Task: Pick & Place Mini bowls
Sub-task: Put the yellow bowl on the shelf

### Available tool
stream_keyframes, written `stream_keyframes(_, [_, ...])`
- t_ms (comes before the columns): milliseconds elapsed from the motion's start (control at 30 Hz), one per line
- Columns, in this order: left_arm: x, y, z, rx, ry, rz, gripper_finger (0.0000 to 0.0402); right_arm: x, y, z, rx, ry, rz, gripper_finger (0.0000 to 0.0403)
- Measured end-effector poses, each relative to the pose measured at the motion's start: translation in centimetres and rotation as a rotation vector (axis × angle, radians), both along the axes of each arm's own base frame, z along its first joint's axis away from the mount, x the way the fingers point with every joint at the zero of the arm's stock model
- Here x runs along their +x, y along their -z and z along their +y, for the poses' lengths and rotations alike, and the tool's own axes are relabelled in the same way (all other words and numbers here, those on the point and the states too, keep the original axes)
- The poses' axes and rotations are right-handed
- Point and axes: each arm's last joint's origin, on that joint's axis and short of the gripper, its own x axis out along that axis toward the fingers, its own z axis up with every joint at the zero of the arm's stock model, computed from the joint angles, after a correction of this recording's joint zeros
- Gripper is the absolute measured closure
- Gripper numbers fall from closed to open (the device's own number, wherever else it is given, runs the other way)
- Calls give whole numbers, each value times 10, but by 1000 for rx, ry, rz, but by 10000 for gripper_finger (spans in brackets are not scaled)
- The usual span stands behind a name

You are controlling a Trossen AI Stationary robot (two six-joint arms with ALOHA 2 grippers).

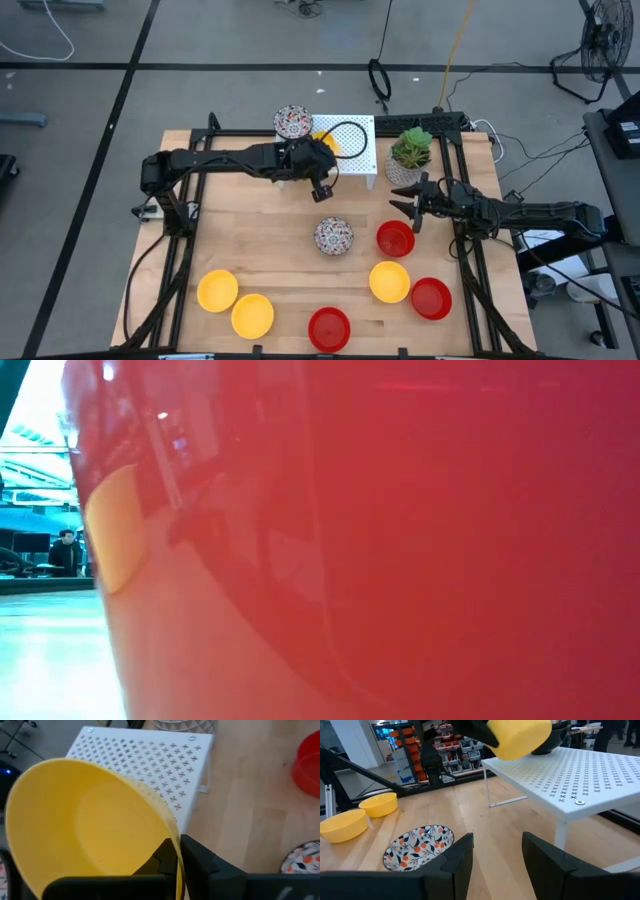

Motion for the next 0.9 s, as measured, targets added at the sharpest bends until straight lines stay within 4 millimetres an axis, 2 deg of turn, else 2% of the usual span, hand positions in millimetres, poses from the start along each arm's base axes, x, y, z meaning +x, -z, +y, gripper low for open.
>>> stream_keyframes(167, [1, 1, -1, 5, 19, 8, 395, 0, -1, 0, -1, 0, -7, 248])
stream_keyframes(400, [8, 15, 0, 16, 38, 50, 377, 0, -2, 0, -3, 0, -17, 248])
stream_keyframes(633, [8, 15, 4, 27, 24, 46, 395, 0, -2, 0, -3, 0, -18, 248])
stream_keyframes(900, [11, 19, 7, 35, 17, 49, 354, 0, -3, 0, -4, 0, -24, 248])
